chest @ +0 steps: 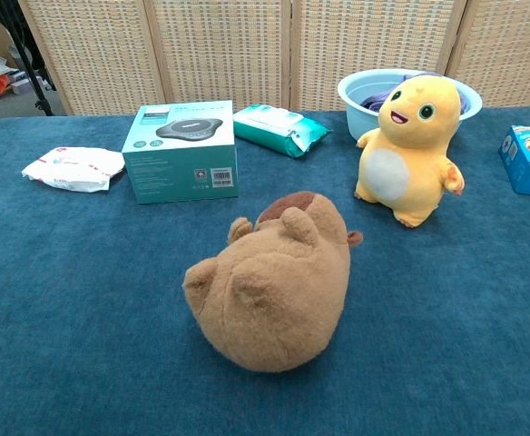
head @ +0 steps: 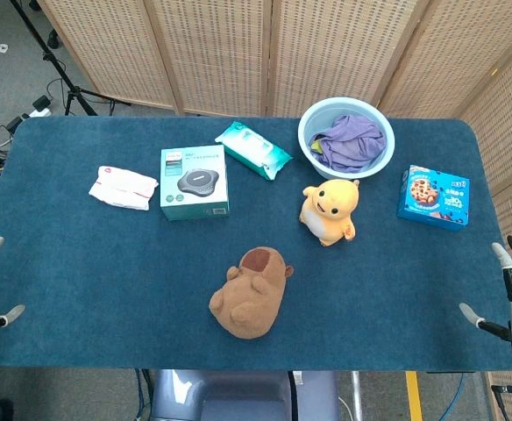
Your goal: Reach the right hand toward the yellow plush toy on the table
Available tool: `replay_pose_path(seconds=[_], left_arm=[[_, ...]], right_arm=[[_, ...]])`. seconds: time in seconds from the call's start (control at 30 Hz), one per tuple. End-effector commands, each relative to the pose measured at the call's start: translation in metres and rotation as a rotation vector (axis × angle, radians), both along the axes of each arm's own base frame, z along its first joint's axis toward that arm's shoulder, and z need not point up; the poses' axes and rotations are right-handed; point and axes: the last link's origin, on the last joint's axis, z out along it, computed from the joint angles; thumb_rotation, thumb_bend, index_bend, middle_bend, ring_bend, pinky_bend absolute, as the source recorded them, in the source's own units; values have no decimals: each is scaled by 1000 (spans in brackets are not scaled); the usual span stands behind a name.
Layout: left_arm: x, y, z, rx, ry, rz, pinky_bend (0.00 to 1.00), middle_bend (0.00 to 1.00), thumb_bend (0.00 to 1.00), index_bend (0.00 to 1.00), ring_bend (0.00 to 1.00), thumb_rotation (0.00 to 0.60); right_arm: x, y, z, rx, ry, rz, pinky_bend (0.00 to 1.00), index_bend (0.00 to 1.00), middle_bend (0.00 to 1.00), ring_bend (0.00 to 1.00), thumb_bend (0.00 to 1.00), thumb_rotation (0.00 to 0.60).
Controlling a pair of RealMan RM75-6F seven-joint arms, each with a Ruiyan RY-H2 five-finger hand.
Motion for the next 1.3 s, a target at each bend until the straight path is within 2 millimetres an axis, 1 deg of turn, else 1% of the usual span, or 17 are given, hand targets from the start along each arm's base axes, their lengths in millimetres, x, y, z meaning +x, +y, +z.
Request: replay_pose_path(seconds=[0.03, 0.3, 0.37, 0.4, 0.43, 0.47, 0.5, 0.53, 0.57, 0.6, 0.63, 0.67, 0.7, 0.73, 0.8, 0.97, 1.3], left_arm=[[0, 0, 0, 0, 3, 0, 0, 0, 0, 0, 0, 600], [3, -1, -1, 4, 10, -12, 0, 0, 0, 0, 0, 600], [3, -1, 0, 7, 10, -16, 0, 0, 0, 0, 0, 600], [3, -1, 0, 8, 8, -16, 0, 0, 0, 0, 0, 600], [3, -1, 1, 12, 6, -16, 0, 0, 0, 0, 0, 600], [3, 0, 1, 15, 3, -14, 0, 0, 0, 0, 0, 600], [4, 0, 2, 17, 2, -13, 0, 0, 0, 0, 0, 600], [4, 1, 3, 19, 1, -12, 0, 0, 0, 0, 0, 600], [4, 2, 3, 21, 0, -12, 0, 0, 0, 0, 0, 600], [4, 2, 3, 21, 0, -11, 0, 0, 0, 0, 0, 600], [4, 3, 3, 22, 0, -9, 0, 0, 0, 0, 0, 600], [5, 4, 3, 22, 0, -7, 0, 0, 0, 0, 0, 600], [5, 5, 3, 21, 2, -6, 0, 0, 0, 0, 0, 600], [5, 5, 2, 21, 3, -5, 0, 0, 0, 0, 0, 600], [6, 6, 1, 17, 9, -4, 0, 0, 0, 0, 0, 600], [6, 12, -5, 8, 24, 9, 0, 0, 0, 0, 0, 600], [5, 24, -15, -18, 38, 41, 0, 0, 0, 0, 0, 600]], right_arm=[[0, 0, 0, 1, 0, 0, 0, 0, 0, 0, 0, 600], [0, -2, 3, -17, -32, 13, 0, 0, 0, 0, 0, 600], [1, -5, 4, -29, -41, 21, 20, 0, 45, 21, 0, 600], [2, -7, 4, -38, -46, 29, 127, 0, 175, 143, 0, 600], [4, -12, 5, -54, -48, 50, 327, 0, 386, 350, 0, 600], [8, -17, 6, -81, -40, 80, 491, 0, 544, 514, 0, 600], [11, -22, 7, -104, -34, 110, 726, 0, 745, 734, 0, 600], [15, -27, 7, -111, -38, 140, 884, 0, 868, 863, 4, 600], [19, -31, 6, -99, -46, 164, 954, 0, 928, 928, 49, 600], [24, -37, 6, -80, -43, 189, 985, 0, 959, 960, 132, 600], [28, -42, 5, -59, -27, 204, 1000, 0, 986, 989, 329, 600], [33, -47, 5, -33, -15, 223, 1000, 0, 995, 997, 488, 600], [42, -53, 3, 8, -14, 256, 1000, 0, 1000, 1000, 710, 600], [46, -56, 2, 36, -21, 272, 1000, 0, 1000, 1000, 857, 600], [61, -64, -4, 143, -34, 320, 1000, 0, 1000, 1000, 961, 600], [96, -91, -18, 272, 90, 358, 1000, 0, 1000, 1000, 1000, 600], [150, -125, -64, 435, 245, 357, 1000, 0, 1000, 1000, 1000, 600]])
